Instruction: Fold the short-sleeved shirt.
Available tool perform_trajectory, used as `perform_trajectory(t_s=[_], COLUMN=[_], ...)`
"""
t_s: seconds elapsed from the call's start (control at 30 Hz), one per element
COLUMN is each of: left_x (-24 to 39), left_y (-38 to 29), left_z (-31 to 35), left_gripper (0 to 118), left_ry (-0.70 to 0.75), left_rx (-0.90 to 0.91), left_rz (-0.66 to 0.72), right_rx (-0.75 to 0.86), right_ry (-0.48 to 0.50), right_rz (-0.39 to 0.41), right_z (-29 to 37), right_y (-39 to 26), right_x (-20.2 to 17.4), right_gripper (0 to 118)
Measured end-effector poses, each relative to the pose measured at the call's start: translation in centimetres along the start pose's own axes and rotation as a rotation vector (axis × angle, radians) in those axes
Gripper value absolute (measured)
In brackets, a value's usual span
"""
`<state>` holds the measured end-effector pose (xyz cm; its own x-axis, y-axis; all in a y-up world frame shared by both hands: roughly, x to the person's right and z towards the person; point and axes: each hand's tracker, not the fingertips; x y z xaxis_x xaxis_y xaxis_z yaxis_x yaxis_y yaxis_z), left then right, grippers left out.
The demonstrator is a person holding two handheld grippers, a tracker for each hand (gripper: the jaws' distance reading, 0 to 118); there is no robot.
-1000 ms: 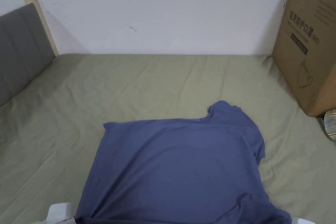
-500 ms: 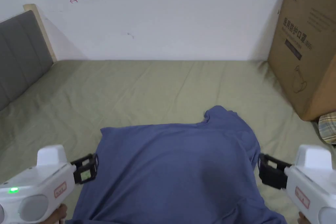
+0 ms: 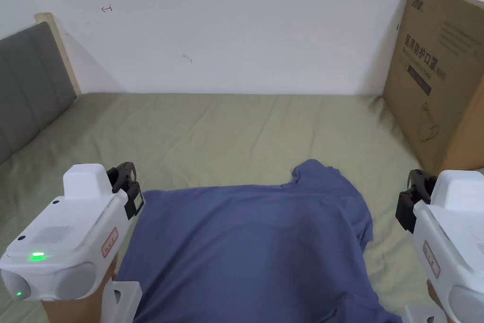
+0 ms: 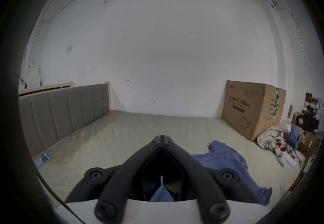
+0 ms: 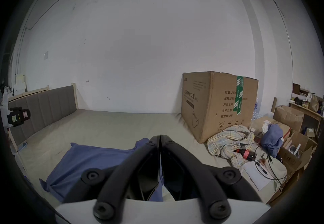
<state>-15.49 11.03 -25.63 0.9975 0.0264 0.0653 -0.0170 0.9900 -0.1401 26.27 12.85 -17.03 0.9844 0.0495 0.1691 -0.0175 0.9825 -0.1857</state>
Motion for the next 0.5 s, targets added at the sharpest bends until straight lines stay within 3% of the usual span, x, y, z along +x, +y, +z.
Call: perform_trajectory(t_s=[0.2,0.5], left_x=[0.3,-2.1], left_y=[-0.7,-5.3], left_z=[-0.4,-0.9], left_gripper=[0,0], left_ry=[-0.023,-0.018], left_rx=[-0.060,-0.388], left_rz=[-0.004,0.007], right_rx=[-0.008,-0.052], right_ry=[0.004,0.031], right_rz=[-0.004,-0.014], right_z=[0.0,-0.4], right_y=[-0.2,-1.2], right_x=[0.3,0.3], right_gripper=[0,0])
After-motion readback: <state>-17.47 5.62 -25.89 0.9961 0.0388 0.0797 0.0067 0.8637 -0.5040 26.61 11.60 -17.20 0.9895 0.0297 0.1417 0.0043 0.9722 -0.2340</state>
